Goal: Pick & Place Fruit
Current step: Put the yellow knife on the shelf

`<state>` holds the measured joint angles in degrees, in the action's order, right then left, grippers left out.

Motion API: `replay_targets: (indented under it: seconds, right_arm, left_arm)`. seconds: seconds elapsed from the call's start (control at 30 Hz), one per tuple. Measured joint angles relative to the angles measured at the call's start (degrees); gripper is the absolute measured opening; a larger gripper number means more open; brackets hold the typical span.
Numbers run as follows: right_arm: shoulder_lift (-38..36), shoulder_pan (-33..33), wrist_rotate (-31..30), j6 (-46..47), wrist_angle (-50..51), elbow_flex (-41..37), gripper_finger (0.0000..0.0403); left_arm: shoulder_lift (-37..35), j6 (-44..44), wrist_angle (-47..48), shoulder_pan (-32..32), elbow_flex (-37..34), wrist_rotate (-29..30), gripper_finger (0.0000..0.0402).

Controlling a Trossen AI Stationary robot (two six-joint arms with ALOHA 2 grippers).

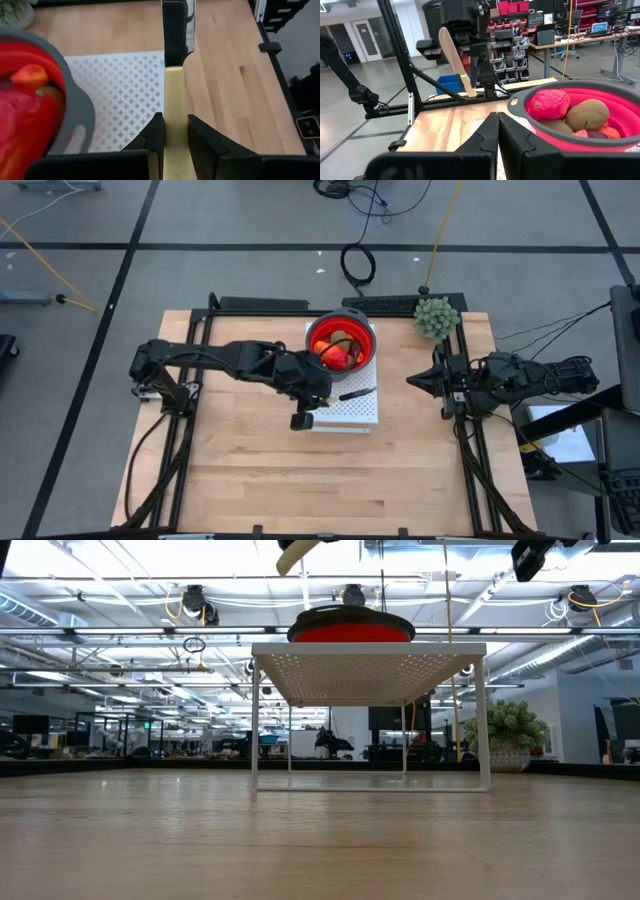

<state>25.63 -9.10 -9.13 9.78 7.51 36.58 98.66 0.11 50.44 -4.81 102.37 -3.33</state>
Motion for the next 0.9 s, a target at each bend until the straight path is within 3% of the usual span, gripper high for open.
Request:
replay_targets:
  seconds: [0.17,0.53,0.67,0.9]
  right_arm:
    - [0.0,0.0,0.0,0.0,0.0,0.0,0.0001]
    - [0.0,0.0,0.2,0.0,0.0,0.0,0.0001]
    - [0.0,0.0,0.2,0.0,0.5,0.0,0.0001]
    - [0.0,0.0,0.2,0.0,0.8,0.0,0.0001]
  left_arm:
    - [3.2,1.2,4.9,0.7,5.7,-1.3,0.0057]
    - [17.0,2.0,22.4,3.3,22.3,-4.2,0.0052]
    - [19.9,0.9,25.7,3.8,24.2,-4.7,0.0064]
    - [21.2,1.1,25.8,3.7,24.3,-4.7,0.0052]
